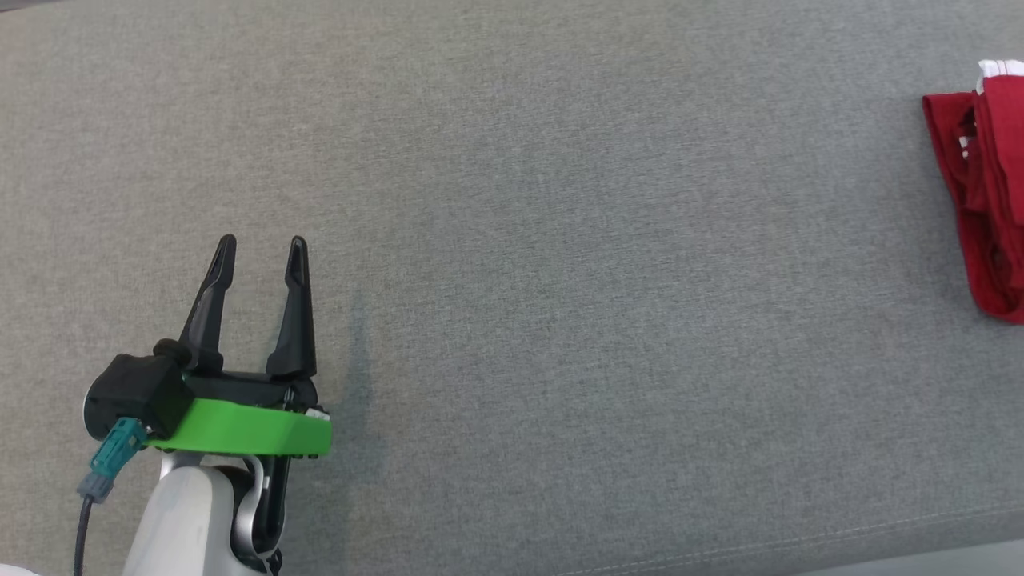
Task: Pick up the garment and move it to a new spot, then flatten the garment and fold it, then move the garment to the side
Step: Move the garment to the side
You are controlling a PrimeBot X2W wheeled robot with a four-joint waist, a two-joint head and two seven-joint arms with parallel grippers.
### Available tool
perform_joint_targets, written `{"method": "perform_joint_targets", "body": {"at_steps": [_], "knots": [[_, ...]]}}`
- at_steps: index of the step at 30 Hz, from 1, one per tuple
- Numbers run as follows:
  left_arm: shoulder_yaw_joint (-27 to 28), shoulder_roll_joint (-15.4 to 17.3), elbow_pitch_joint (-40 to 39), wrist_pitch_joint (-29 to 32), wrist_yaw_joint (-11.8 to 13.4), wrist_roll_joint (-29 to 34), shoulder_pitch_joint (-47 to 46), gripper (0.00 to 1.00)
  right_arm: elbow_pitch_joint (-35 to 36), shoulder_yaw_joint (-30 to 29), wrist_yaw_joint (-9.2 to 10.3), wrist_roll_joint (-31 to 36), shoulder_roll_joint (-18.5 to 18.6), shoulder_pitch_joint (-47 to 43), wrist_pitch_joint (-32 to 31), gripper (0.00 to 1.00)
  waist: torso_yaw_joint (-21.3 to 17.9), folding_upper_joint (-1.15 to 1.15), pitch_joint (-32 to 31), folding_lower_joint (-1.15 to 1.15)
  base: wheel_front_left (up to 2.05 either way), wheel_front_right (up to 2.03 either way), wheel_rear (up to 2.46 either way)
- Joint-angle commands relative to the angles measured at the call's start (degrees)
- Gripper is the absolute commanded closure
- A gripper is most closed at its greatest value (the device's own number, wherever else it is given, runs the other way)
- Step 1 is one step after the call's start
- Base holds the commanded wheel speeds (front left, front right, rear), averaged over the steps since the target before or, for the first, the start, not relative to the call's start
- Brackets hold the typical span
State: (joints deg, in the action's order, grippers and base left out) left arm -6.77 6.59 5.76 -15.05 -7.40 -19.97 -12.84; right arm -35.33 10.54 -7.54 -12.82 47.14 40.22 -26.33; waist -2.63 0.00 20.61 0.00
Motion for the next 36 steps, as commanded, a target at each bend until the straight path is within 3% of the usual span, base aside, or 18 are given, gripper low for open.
{"method": "perform_joint_targets", "body": {"at_steps": [1,9,10,11,12,20,27,36], "knots": [[-0.24,0.40,-0.36,-0.13,-0.09,-0.08,-1.39,0.00,-0.40,-0.61,0.11,2.14,0.42,-1.10,2.09,1.00,2.39,0.00,1.97,0.00,0.00,0.00,0.00],[-0.83,0.68,-0.51,-0.13,-0.09,-0.06,-1.44,0.00,-3.09,-6.11,0.12,11.70,1.22,-2.35,8.85,1.00,4.71,0.00,2.76,0.00,0.00,0.00,0.00],[-0.76,0.76,-0.44,-0.13,-0.09,0.00,-1.28,0.00,-3.66,-7.35,0.12,12.88,0.67,-2.66,9.13,0.84,4.83,0.00,2.65,0.00,0.00,0.00,0.00],[-0.74,0.74,-0.39,-0.13,-0.09,-0.01,-1.06,0.00,-3.99,-8.32,0.11,13.86,-0.09,-3.06,9.42,0.36,4.92,0.00,2.41,0.00,0.00,0.00,0.00],[-0.67,0.73,-0.30,-0.13,-0.09,-0.02,-0.83,0.00,-4.25,-9.34,0.12,14.44,-0.74,-3.17,9.47,0.00,4.92,0.00,2.16,0.00,0.00,0.00,0.00],[0.22,-0.01,0.15,-0.13,-0.09,0.02,0.55,0.00,-2.21,-16.39,0.11,17.94,-6.32,-5.61,16.00,0.00,4.52,0.00,-2.19,0.00,0.00,0.00,0.00],[1.08,-0.97,1.48,-0.13,-0.10,-0.13,3.56,0.00,4.82,-19.15,0.12,15.78,-15.61,-11.13,23.88,0.00,4.49,0.00,-9.16,0.00,0.00,0.00,0.00],[2.86,-1.45,3.38,-0.13,-0.10,0.69,8.14,0.00,19.05,-16.00,0.11,12.68,-26.41,-24.31,28.23,0.00,4.88,0.00,-15.81,0.00,0.00,0.00,0.00]]}}
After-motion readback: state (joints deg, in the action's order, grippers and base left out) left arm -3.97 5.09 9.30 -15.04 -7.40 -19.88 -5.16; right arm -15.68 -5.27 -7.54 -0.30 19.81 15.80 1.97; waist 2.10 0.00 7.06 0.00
